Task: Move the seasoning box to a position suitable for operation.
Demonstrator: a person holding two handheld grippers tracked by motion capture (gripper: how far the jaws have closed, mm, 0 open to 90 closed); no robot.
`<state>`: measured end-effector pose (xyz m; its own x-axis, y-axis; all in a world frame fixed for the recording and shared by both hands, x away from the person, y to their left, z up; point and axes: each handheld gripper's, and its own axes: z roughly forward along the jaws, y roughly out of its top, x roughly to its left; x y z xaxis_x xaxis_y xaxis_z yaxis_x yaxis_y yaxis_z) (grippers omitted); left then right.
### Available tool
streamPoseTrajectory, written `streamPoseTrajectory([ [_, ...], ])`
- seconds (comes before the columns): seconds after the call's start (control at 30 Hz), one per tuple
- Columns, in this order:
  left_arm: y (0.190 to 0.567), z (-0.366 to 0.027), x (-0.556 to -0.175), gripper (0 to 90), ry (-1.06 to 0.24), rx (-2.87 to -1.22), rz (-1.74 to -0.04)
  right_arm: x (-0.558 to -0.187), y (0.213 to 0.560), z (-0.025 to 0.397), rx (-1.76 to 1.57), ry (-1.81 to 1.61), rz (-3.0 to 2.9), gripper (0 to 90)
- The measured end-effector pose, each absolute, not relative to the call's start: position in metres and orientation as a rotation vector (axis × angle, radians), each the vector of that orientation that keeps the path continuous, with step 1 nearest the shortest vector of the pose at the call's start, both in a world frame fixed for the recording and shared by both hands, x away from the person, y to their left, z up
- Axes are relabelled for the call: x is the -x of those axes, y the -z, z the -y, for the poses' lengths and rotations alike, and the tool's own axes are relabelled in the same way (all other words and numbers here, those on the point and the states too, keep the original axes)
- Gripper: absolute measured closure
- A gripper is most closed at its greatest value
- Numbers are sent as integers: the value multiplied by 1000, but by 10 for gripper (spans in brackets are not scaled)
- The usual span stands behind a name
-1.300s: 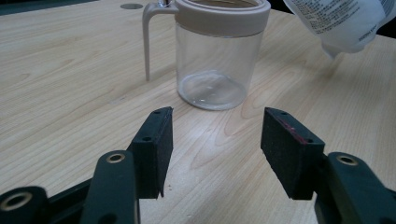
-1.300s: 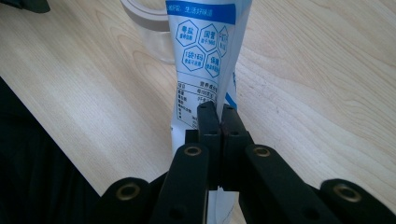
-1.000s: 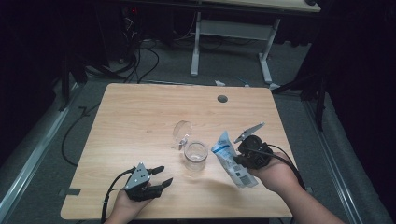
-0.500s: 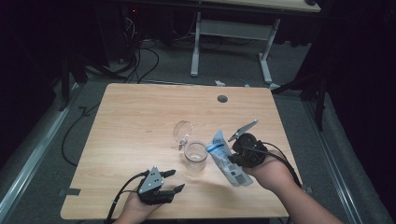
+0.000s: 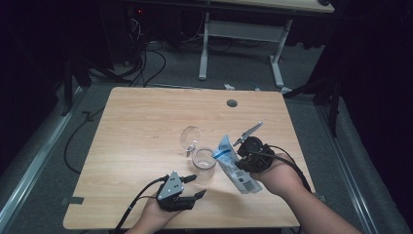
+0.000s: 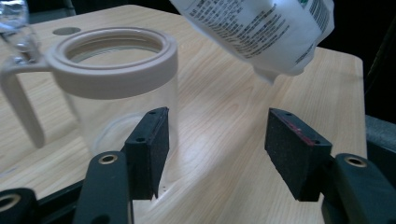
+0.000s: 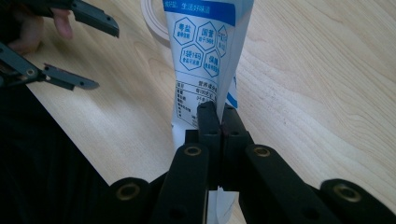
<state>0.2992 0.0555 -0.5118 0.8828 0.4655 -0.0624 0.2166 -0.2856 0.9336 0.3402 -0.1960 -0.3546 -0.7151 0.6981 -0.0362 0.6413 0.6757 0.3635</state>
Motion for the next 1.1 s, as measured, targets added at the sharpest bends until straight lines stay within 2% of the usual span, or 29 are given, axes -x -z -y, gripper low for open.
streamPoseTrajectory([
  [0.7, 514, -14, -294, 364, -231, -1904, -453, -334, 342, 177, -1061, -504, -2710, 900],
  [1.1, 517, 13, -295, 281, -243, -1913, -468, -332, 337, 163, -1042, -532, -2720, 900],
])
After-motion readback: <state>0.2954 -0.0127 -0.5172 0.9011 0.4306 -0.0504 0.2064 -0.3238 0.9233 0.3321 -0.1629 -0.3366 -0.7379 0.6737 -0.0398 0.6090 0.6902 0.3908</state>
